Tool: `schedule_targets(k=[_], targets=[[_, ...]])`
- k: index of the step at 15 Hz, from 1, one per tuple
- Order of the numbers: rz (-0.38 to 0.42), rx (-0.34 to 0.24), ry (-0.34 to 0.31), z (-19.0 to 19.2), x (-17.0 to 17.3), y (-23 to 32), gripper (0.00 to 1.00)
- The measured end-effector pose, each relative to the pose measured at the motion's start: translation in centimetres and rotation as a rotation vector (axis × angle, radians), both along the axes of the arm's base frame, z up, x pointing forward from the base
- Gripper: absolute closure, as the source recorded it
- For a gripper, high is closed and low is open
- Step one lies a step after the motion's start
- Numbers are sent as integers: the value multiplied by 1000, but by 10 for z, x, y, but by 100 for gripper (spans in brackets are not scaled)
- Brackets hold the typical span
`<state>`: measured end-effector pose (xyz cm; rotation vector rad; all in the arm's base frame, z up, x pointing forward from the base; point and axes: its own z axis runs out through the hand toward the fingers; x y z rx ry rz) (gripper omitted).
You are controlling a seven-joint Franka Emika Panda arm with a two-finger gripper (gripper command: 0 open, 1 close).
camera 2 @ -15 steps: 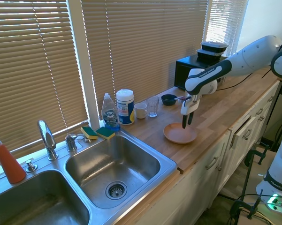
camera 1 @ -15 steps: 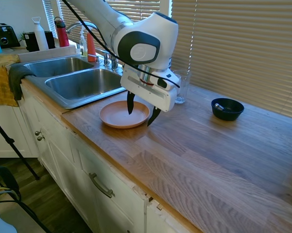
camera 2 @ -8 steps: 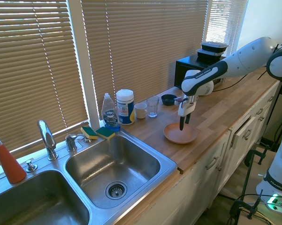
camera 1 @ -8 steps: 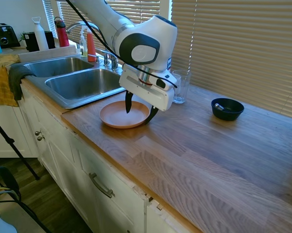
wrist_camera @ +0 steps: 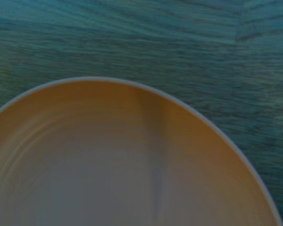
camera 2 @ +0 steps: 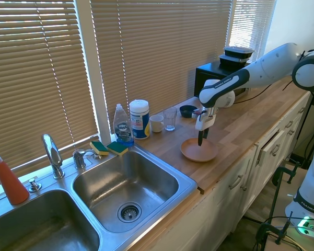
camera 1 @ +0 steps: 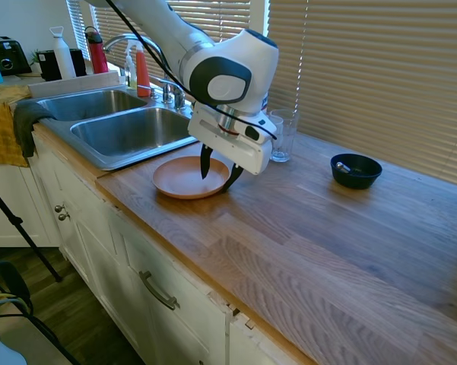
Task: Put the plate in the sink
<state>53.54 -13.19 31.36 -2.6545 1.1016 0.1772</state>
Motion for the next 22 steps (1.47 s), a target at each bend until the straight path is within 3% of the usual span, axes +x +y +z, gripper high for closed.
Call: schedule_targets(k=[9, 17, 22], targets=[[3, 22, -3, -6, 14, -5, 100], [36, 140, -24, -7, 21, -18, 100], [50, 182, -51, 23, 35, -3, 100]])
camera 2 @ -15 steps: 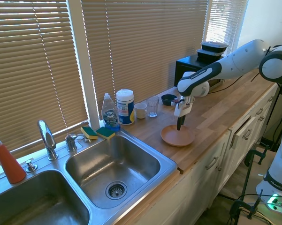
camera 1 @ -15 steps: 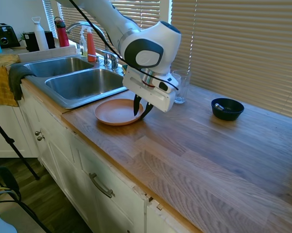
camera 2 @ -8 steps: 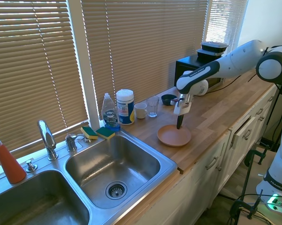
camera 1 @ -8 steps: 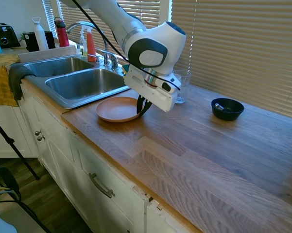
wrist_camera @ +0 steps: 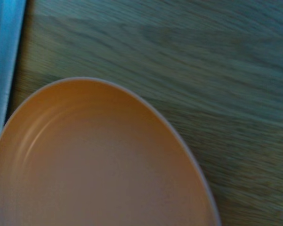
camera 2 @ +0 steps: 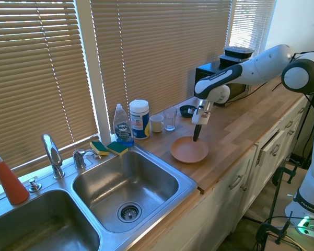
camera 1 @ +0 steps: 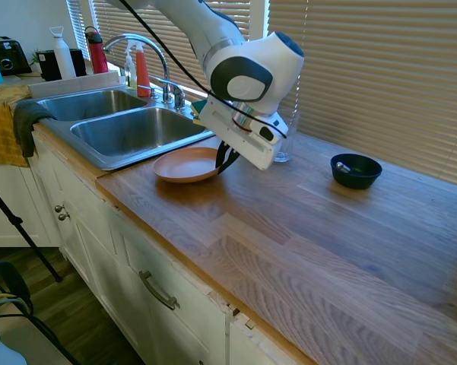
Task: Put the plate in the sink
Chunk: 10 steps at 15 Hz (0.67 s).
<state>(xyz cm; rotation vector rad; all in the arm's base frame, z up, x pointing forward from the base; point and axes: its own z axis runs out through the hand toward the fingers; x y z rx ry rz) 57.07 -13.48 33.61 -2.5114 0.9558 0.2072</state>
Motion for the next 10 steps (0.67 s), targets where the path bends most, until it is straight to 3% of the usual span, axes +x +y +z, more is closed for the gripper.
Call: schedule_targets(k=[6, 10], targets=[[-1, 9, -24, 69, 17, 93, 100], [7, 10, -21, 77, 28, 124, 100]])
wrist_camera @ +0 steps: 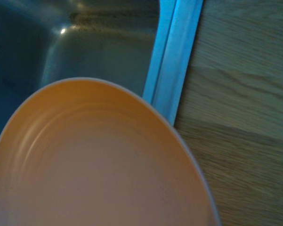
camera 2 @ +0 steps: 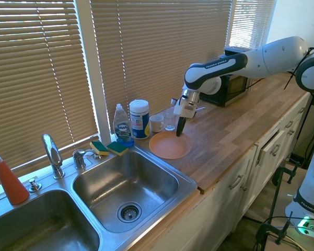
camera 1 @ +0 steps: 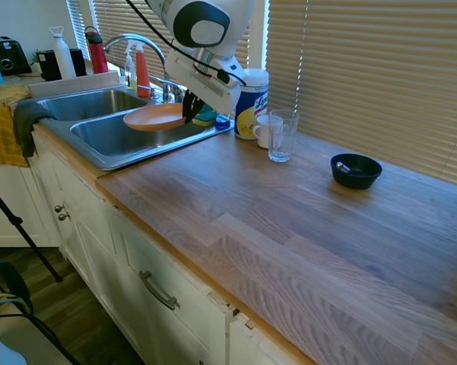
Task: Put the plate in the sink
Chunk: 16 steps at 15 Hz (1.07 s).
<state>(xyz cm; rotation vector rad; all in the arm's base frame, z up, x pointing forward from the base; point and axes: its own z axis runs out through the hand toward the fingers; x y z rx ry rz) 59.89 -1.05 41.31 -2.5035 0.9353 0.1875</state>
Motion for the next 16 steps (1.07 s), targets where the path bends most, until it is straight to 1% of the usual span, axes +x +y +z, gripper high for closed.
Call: schedule_targets(k=[2, 5, 8, 10, 13, 16], targets=[[42, -19, -11, 3, 12, 31, 100], [113, -73, -34, 8, 40, 99, 100], [181, -128, -56, -2, 69, 160, 100], [225, -175, -57, -16, 84, 199, 100], [280, -239, -19, -50, 99, 247, 100], [304, -285, 48, -88, 113, 261, 100]])
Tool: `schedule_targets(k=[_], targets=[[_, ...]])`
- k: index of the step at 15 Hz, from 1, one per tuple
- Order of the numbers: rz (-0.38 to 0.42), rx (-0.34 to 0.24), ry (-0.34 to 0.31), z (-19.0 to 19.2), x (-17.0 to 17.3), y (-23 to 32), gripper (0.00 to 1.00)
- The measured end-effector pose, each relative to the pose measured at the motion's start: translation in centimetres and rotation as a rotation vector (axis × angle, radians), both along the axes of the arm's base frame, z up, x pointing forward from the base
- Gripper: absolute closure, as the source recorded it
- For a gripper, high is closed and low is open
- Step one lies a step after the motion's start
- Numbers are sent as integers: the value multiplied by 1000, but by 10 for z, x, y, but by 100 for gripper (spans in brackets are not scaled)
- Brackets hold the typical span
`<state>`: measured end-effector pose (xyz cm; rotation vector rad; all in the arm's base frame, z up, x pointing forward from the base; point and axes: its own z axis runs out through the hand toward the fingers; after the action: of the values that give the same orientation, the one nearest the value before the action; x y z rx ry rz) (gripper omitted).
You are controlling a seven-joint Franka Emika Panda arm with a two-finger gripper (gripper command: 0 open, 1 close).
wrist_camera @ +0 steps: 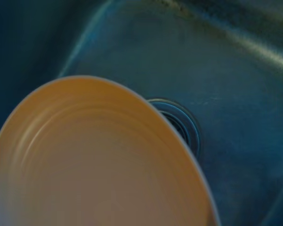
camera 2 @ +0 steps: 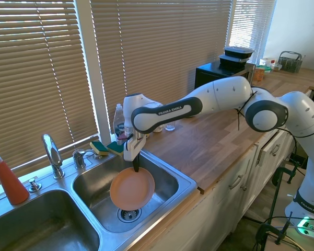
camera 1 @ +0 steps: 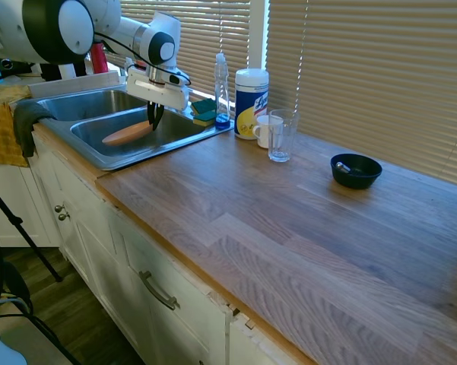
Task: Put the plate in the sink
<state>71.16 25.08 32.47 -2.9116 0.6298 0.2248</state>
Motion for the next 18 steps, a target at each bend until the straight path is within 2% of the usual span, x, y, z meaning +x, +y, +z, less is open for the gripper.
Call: schedule_targets(k=[2, 3, 5, 12, 18], targets=[[-3, -20, 36, -24, 8, 3, 100], [-4, -25, 51, -35, 12, 5, 0], [-5, -27, 67, -46, 19, 9, 0], [1, -23, 69, -40, 27, 17, 0], [-21, -6, 19, -6, 35, 7, 0]])
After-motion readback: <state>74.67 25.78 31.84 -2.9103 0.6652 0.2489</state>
